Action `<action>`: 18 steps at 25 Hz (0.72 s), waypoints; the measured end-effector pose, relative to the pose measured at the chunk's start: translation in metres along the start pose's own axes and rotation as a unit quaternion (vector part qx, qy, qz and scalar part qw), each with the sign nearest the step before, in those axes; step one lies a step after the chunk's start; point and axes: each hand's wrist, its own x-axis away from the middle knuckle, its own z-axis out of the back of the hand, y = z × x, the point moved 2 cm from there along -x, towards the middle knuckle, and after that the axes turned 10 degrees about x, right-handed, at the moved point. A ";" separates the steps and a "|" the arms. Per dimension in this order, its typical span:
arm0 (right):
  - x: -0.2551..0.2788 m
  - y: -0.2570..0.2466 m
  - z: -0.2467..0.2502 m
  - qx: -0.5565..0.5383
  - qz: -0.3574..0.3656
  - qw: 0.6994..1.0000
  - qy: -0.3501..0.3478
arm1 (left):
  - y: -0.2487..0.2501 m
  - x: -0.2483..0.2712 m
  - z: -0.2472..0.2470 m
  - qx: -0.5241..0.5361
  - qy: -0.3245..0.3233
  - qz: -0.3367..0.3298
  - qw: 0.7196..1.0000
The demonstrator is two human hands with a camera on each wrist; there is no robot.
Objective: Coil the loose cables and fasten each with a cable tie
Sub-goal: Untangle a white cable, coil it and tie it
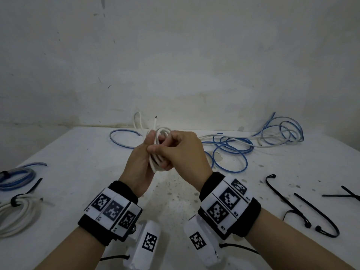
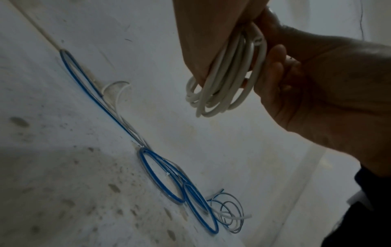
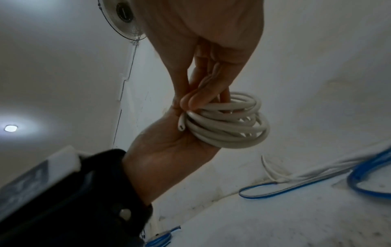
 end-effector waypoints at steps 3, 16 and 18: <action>0.001 -0.004 0.004 0.180 0.077 0.981 0.020 | 0.010 -0.003 0.001 0.048 0.021 -0.004 0.999; -0.021 -0.003 0.017 0.583 0.236 0.768 -0.121 | 0.032 0.008 -0.013 -0.210 -0.026 0.074 0.975; -0.023 -0.001 0.015 0.619 0.193 0.758 -0.068 | 0.030 0.005 -0.018 -0.220 0.063 0.027 0.973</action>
